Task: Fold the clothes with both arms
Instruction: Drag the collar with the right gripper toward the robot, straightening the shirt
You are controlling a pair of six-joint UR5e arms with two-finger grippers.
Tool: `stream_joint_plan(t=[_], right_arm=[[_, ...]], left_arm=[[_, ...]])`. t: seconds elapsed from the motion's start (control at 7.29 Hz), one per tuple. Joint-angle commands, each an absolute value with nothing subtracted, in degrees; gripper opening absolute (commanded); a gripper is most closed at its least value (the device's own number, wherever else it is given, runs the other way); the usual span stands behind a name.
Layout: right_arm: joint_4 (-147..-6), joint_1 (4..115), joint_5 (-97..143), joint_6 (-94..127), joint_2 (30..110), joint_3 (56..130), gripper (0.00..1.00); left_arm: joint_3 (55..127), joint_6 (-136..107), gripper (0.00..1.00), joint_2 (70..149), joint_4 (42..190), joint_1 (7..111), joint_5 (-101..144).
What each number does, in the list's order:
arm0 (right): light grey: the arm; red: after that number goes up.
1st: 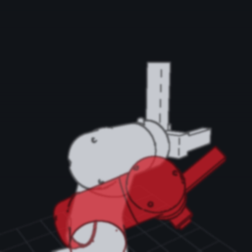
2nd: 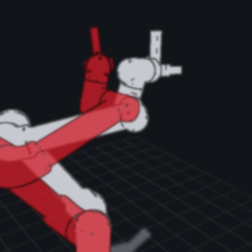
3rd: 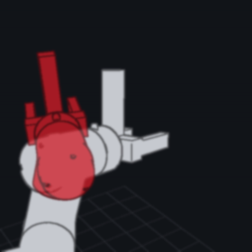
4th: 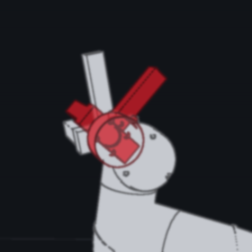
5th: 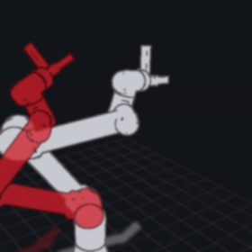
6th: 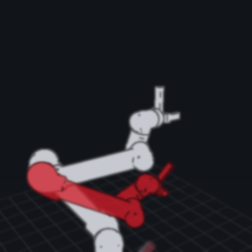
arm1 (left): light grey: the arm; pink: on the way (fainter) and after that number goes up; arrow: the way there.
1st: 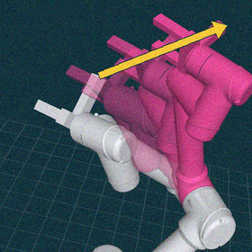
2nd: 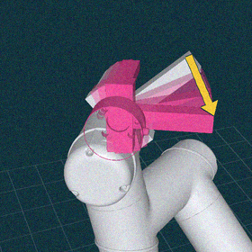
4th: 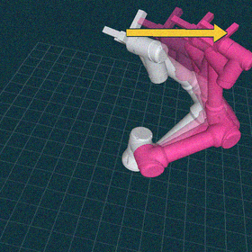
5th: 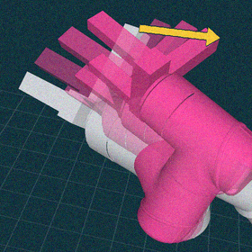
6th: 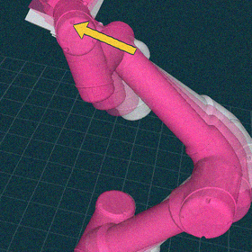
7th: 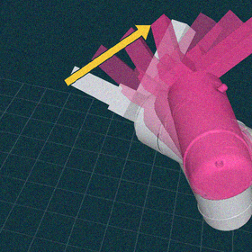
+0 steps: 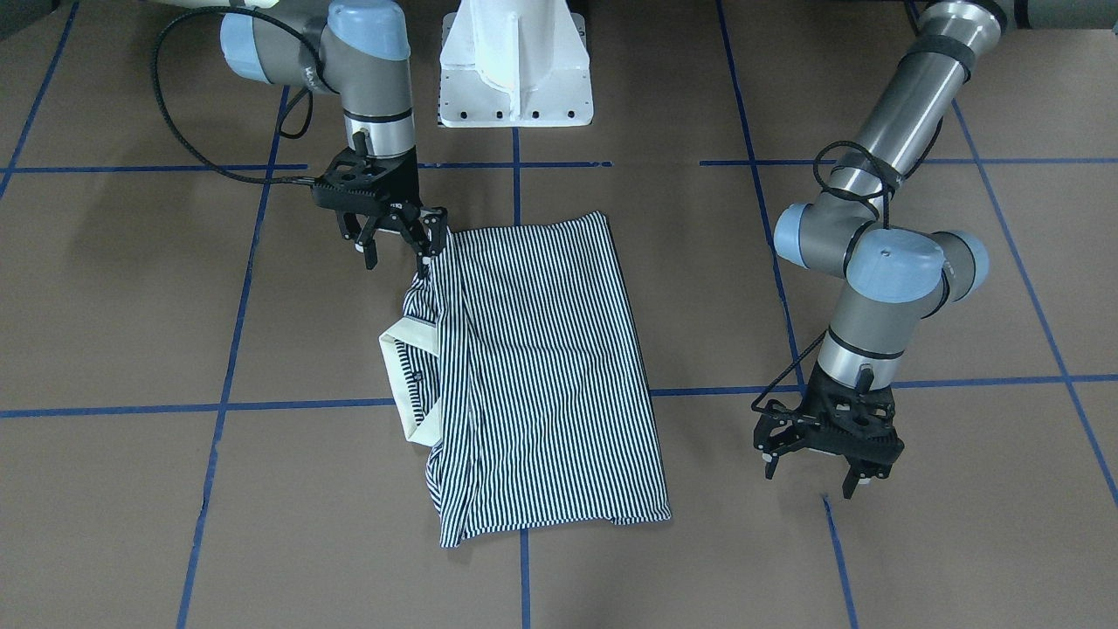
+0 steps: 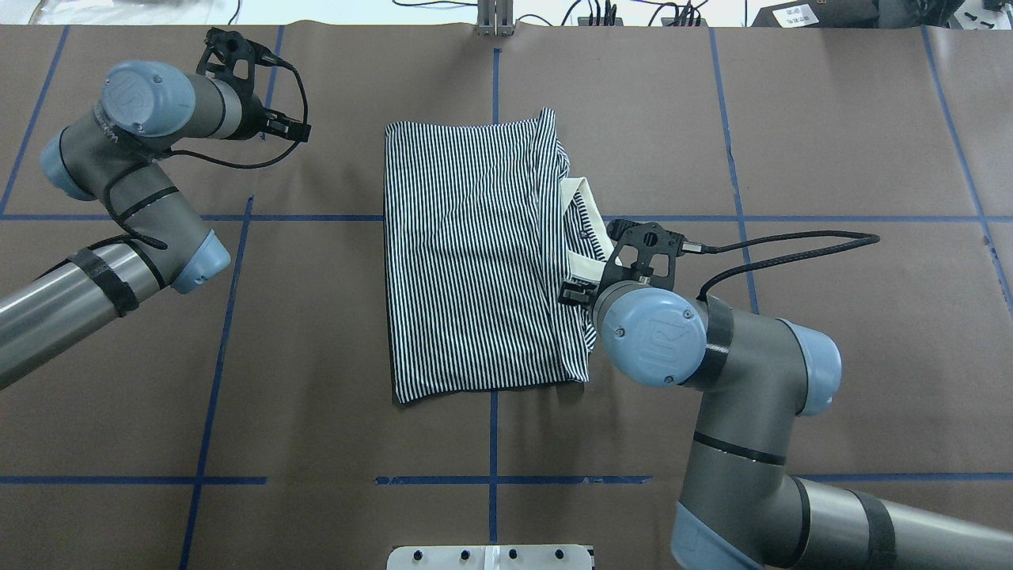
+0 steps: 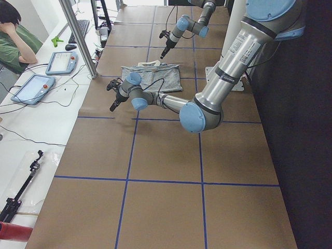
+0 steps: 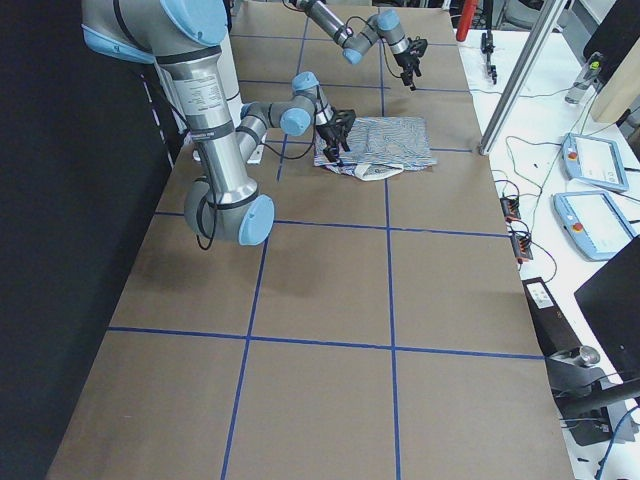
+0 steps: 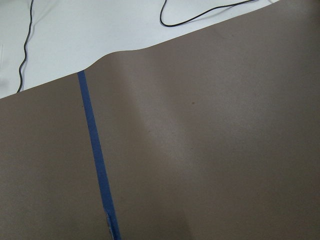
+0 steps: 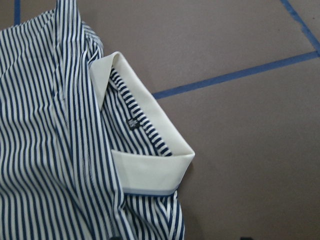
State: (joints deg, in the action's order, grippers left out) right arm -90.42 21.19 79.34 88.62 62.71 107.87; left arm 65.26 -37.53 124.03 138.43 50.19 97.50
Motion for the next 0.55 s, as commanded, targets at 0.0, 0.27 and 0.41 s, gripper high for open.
stream_joint_plan(t=[0.0, 0.27, 0.41], right_arm=[[-96.2, 17.2, 79.5, 80.6, 59.3, 107.9, 0.95], [-96.8, 14.8, 79.6, 68.8, 59.4, 107.4, 0.67], [-97.1, 14.8, 79.6, 64.1, 59.3, 106.5, 0.45]], left_arm=[[65.7, -37.5, 1.00, 123.9, 138.4, 50.2, 98.3], [65.7, -37.5, 1.00, 123.9, 138.4, 50.1, 98.6], [65.7, -37.5, 1.00, 123.9, 138.4, 50.2, 98.6]])
